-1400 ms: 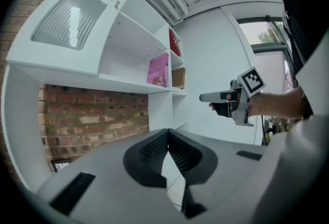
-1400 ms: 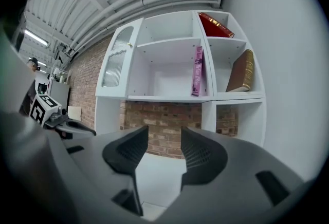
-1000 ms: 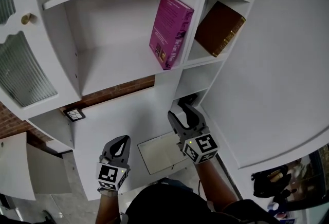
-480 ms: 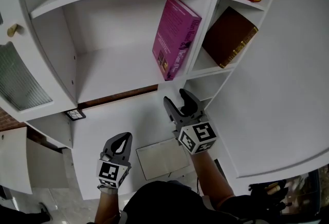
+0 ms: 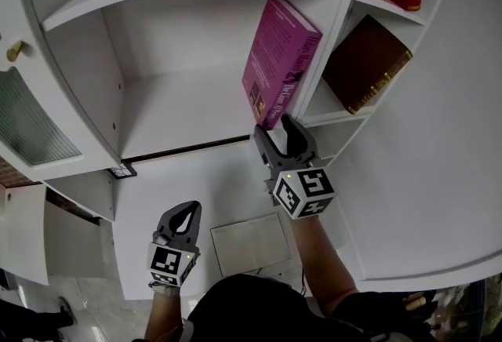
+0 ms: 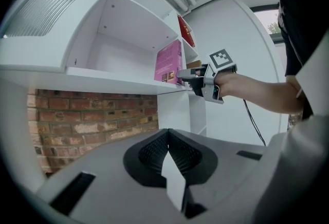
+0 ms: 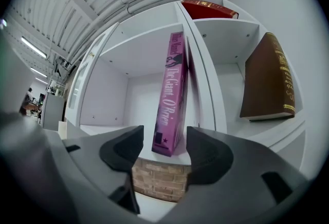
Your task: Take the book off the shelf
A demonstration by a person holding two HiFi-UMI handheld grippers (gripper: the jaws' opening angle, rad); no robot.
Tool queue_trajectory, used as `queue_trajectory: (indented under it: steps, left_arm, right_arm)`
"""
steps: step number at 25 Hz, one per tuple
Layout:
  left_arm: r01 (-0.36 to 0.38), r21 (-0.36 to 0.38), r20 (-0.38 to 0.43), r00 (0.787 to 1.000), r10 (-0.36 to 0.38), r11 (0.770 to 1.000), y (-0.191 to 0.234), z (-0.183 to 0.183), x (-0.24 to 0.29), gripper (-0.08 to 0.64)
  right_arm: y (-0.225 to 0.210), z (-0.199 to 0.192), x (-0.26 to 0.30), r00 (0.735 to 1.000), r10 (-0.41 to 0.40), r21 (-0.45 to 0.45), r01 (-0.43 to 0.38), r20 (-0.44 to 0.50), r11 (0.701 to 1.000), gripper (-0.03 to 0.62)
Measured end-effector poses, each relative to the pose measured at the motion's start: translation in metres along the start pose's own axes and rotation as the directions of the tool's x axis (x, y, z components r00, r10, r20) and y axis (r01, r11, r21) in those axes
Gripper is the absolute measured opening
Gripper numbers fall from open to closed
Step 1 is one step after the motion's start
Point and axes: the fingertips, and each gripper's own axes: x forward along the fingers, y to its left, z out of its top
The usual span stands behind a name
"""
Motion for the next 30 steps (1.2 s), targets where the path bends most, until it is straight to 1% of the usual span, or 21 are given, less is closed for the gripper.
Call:
queue_trajectory:
  steps: [6, 12, 19, 24, 26, 29, 30]
  left_arm:
    - [-0.026, -0.006, -0.01, 1.0, 0.026, 1.0, 0.006, -0.003, 0.004, 0.008]
    - [-0.042, -0.002, -0.012, 0.999, 0.042, 0.999, 0.011, -0.002, 0.005, 0.009]
    - [-0.061, 0.002, -0.019, 0.998, 0.061, 0.998, 0.016, -0.003, 0.003, 0.008]
    - [-0.066, 0.001, -0.021, 0.998, 0.066, 0.998, 0.016, -0.005, 0.001, 0.009]
    - [-0.066, 0.001, -0.021, 0.998, 0.066, 0.998, 0.015, -0.005, -0.001, 0.009]
    - [-0.071, 0.002, -0.022, 0.997, 0.071, 0.997, 0.015, -0.006, -0.004, 0.008]
    - [-0.073, 0.001, -0.022, 0.997, 0.073, 0.997, 0.015, -0.006, -0.005, 0.009]
  right_arm:
    - [-0.008, 0.006, 0.018, 1.0, -0.011, -0.002, 0.011, -0.002, 1.0, 0.25]
    - [-0.004, 0.01, 0.033, 1.0, -0.011, -0.002, 0.011, -0.008, 1.0, 0.25]
    - [-0.005, 0.006, 0.042, 0.995, -0.074, -0.046, 0.071, -0.067, 0.996, 0.25]
    - [-0.006, 0.006, 0.048, 0.993, -0.076, -0.032, 0.074, -0.088, 0.997, 0.25]
    - [-0.008, 0.007, 0.048, 0.992, -0.087, -0.026, 0.085, -0.093, 0.996, 0.239]
    - [-0.012, 0.008, 0.047, 0.99, -0.104, -0.02, 0.102, -0.092, 0.995, 0.192]
    - [-0.013, 0.008, 0.046, 0.99, -0.104, -0.017, 0.103, -0.09, 0.995, 0.186]
